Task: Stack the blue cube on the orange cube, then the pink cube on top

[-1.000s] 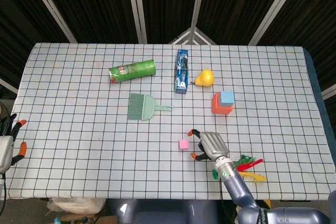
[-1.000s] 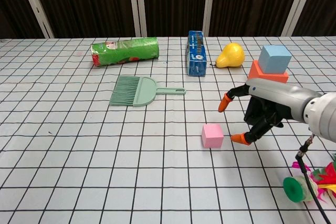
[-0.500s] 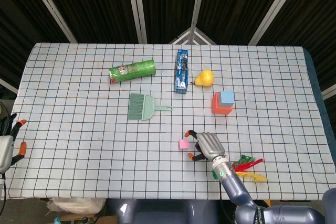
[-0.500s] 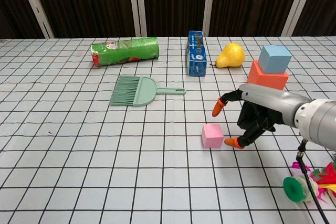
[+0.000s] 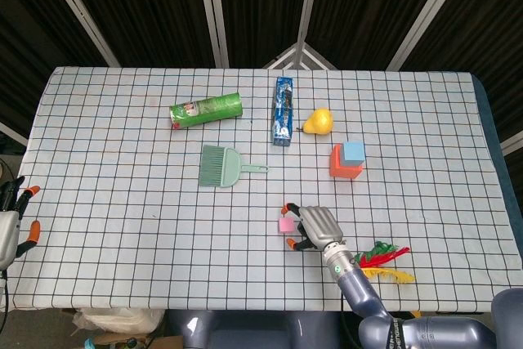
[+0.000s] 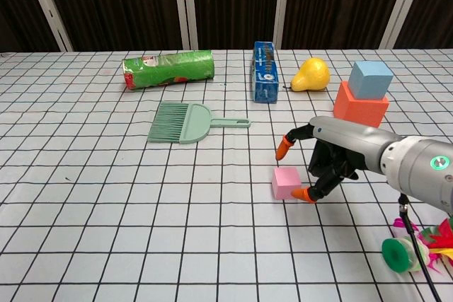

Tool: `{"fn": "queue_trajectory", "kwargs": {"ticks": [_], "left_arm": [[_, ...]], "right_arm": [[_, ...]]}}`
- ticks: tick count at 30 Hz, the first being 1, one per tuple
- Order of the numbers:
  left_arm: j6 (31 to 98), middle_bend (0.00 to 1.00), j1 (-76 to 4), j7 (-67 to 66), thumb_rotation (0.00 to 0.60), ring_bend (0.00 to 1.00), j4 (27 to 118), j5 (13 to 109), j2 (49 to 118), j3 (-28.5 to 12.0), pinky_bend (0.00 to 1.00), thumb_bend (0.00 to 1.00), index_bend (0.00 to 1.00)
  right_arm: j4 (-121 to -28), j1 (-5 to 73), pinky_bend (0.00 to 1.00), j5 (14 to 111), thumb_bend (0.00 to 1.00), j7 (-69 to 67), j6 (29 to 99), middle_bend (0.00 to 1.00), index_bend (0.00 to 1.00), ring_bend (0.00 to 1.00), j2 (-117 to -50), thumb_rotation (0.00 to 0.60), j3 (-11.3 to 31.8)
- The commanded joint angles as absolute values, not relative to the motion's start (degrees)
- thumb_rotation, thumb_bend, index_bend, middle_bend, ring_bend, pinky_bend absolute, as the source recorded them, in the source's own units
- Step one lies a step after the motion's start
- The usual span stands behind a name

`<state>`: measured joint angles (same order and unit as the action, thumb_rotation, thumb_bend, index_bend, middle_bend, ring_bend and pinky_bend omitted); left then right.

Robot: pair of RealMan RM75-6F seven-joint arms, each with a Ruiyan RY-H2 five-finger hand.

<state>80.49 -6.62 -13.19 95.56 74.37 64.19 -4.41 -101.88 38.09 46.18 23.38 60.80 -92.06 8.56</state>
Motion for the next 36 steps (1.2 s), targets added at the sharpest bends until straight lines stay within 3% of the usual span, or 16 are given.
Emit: {"fn": "queue_trajectory", "kwargs": {"ticks": [1,17,36], "left_arm": [[80.6,0.02,-6.6,-13.1,0.600,0.00,95.6,74.4,64.2,-4.4,0.00,0.54,0.16],[80.4,0.02,-6.7,-13.6,0.600,0.00,95.7,73.8,64.2,-4.5,0.00,0.54,0.16],[80.2,0.02,-6.8,-14.1,0.600,0.00,95.9,73.2,64.3,-4.6,0.00,0.54,0.16]], "right_arm": [[-101.2,38.3,0.85,45.7,0.35,23.4,60.6,1.00,0.32,1.00,-92.4,0.600,8.8],[-97.8,38.8,0.85,44.6,0.36,21.1,57.8,1.00,0.32,1.00,-93.5,0.600,9.2],[-95.9,39.0,0.85,45.2,0.38,18.4,55.9,1.00,0.38,1.00,-94.1,0.600,9.3]]}}
